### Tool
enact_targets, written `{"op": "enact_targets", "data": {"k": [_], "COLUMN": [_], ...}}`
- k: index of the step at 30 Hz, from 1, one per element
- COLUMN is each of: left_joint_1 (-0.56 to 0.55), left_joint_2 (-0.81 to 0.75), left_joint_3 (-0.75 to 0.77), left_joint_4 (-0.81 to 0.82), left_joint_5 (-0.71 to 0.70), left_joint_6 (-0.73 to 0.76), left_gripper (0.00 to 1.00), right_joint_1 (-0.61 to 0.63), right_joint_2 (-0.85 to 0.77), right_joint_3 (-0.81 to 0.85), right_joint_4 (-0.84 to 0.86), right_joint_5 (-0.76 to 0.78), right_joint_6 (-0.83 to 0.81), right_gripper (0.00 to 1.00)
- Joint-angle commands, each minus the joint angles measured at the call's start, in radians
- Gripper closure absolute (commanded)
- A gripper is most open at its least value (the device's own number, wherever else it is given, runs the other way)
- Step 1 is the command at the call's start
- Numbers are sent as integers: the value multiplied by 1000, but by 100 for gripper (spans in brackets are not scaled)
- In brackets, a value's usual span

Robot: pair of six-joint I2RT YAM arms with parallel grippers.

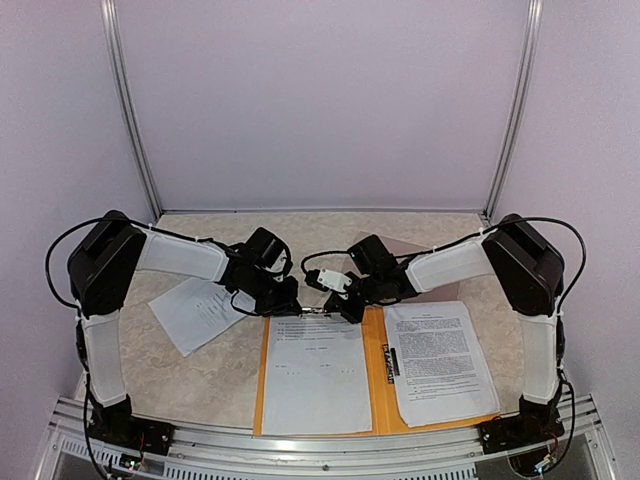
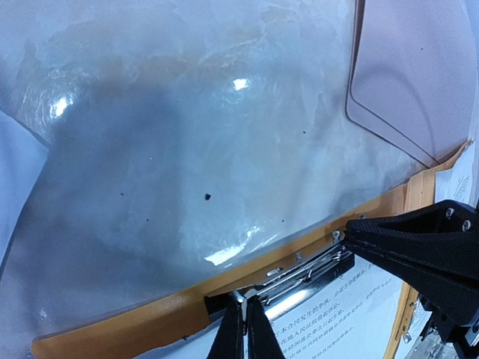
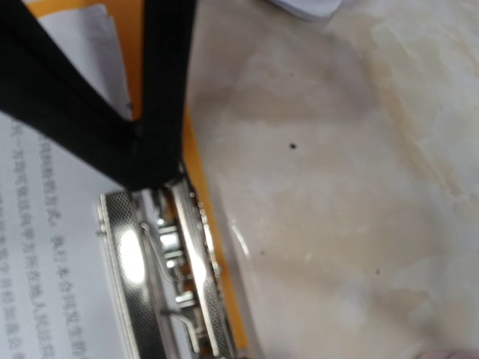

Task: Put the files into the folder
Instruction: Close the spring clip on the folder with some files.

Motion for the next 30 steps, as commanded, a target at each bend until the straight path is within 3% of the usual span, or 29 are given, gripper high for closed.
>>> {"op": "enact_targets", "data": {"k": [1,12,30], "left_joint_1": [37,31,52], "left_joint_2": [56,-14,118], "left_joint_3": [-36,-36,-72], "left_joint_4": [-77,-81,-76], "left_joint_5": [-124,-96,-86], "left_joint_6": [12,10,-4], "left_gripper": [100,100,100], "right_joint_1": [8,9,8], "right_joint_2": [90,91,88], "right_joint_3": [-57,-53,-52], "right_joint_4": [-222,-225,-232], "right_joint_5": [35,26,29], "right_joint_6": [5,8,4], "right_gripper": [100,100,100]}}
